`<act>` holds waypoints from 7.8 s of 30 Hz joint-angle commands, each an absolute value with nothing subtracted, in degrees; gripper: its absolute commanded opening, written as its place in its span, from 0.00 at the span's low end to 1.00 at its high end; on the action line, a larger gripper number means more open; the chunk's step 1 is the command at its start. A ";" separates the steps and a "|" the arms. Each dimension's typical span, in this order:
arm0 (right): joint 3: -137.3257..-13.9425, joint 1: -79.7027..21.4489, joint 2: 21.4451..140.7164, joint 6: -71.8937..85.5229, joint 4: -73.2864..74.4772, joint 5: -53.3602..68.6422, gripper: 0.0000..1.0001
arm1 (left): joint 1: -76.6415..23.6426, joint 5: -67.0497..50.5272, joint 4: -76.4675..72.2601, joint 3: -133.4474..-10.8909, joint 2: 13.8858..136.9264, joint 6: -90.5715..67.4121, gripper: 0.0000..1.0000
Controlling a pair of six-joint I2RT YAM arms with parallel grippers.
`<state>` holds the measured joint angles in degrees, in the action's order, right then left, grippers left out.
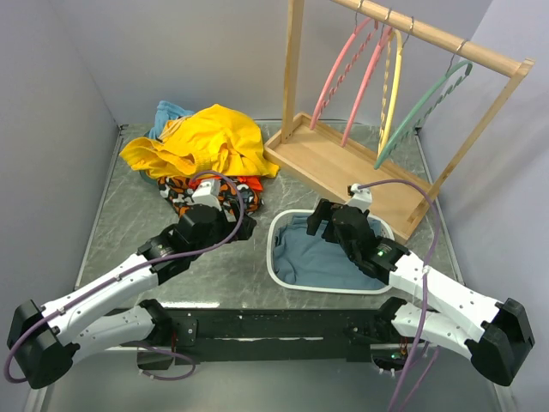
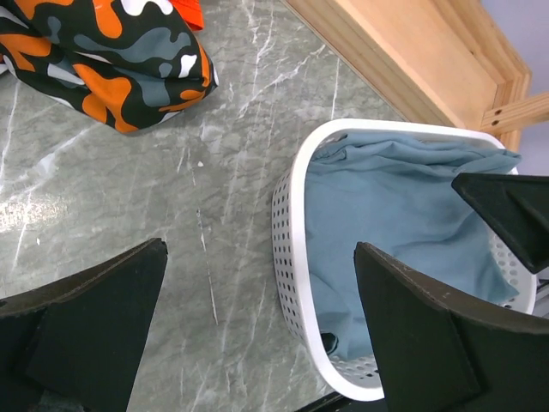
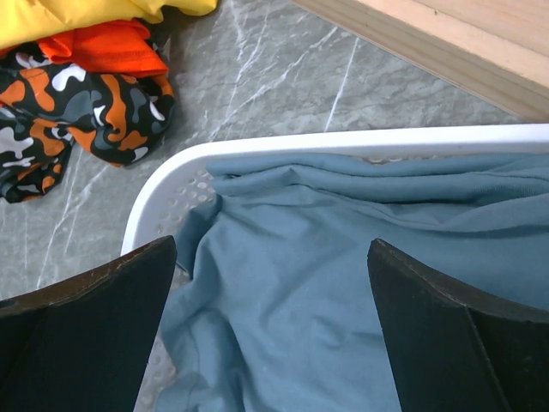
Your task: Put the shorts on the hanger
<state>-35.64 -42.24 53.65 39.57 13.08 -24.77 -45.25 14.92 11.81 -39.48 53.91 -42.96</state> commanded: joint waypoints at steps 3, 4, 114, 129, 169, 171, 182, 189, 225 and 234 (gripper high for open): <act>-37.53 -42.63 50.54 35.95 10.98 -25.75 1.00 | -45.26 17.49 12.04 -42.01 52.56 -44.03 0.96; -37.62 -42.54 50.10 36.03 11.25 -26.36 1.00 | -45.26 17.40 12.04 -42.27 52.65 -44.03 0.97; -46.05 -52.72 60.46 29.18 7.74 -20.56 0.98 | -35.51 -8.00 11.25 -56.60 73.83 -39.29 0.55; -59.14 -62.22 80.22 15.84 8.51 -24.34 0.97 | -25.52 15.03 26.54 -47.40 58.02 -50.52 0.81; -78.57 -65.74 107.40 2.72 27.51 -30.32 0.92 | -13.09 32.00 4.48 -32.69 70.40 -63.19 0.17; -78.66 -65.74 107.58 2.46 28.12 -30.24 0.92 | -13.01 31.73 5.09 -32.78 69.44 -62.67 0.01; -81.65 -65.83 110.56 2.99 32.96 -28.04 0.86 | -13.01 28.74 13.44 -37.96 55.46 -59.33 0.01; -84.72 -65.83 111.36 6.50 36.29 -30.40 0.47 | -13.01 26.19 18.53 -43.67 50.37 -57.66 0.01; -112.49 -57.23 84.31 7.54 35.34 -30.08 0.00 | -13.01 10.63 25.85 -94.55 61.10 -38.49 0.01; -74.03 -52.38 76.82 21.09 19.87 -23.91 0.16 | -12.92 4.60 18.03 -53.13 52.21 -47.63 0.01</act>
<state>-81.36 -52.90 81.78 14.39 28.42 -26.85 -13.17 9.32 23.81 -63.09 55.29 -43.03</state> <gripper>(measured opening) 0.090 0.043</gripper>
